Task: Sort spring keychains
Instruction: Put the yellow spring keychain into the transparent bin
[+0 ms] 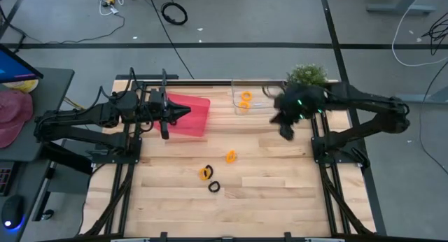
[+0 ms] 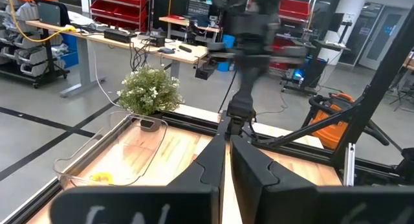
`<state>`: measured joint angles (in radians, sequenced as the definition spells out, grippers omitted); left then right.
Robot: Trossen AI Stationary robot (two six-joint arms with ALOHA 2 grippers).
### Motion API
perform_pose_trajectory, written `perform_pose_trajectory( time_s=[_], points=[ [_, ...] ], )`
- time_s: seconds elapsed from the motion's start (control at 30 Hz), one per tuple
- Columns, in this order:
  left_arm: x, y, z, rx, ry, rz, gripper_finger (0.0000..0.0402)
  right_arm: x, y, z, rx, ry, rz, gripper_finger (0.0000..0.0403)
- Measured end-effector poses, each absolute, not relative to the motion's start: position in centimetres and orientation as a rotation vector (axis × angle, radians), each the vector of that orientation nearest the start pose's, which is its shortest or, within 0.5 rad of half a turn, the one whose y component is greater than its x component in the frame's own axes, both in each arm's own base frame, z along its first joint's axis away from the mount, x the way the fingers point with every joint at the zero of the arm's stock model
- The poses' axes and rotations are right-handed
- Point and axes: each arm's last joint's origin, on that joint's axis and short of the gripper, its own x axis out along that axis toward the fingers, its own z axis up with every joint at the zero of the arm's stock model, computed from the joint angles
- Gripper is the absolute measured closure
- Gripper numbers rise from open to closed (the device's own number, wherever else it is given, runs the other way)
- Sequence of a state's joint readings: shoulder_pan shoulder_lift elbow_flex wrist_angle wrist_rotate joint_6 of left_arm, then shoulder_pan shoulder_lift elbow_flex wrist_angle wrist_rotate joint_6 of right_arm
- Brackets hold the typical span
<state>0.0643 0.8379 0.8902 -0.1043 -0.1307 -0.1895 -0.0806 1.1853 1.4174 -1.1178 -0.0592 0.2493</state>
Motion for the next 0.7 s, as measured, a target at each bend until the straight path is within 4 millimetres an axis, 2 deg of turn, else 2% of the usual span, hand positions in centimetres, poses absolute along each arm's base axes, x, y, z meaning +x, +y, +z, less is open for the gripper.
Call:
perform_pose_trajectory(
  time_s=[0.13,0.27,0.47,0.7],
  points=[
    [18.1,1.5,36.7,-0.185,0.034,0.199,0.0376,19.3,2.0,39.5,0.219,0.869,0.049,0.0402],
    [18.1,1.6,36.7,-0.185,0.033,0.205,0.0376,18.7,4.0,39.6,0.136,0.873,0.142,0.0402],
    [18.1,1.6,36.7,-0.185,0.033,0.206,0.0376,18.9,4.2,39.5,0.081,0.861,0.076,0.0399],
    [18.1,1.6,36.7,-0.186,0.033,0.206,0.0376,19.1,4.3,39.7,0.091,0.826,0.075,0.0397]
  ],
)
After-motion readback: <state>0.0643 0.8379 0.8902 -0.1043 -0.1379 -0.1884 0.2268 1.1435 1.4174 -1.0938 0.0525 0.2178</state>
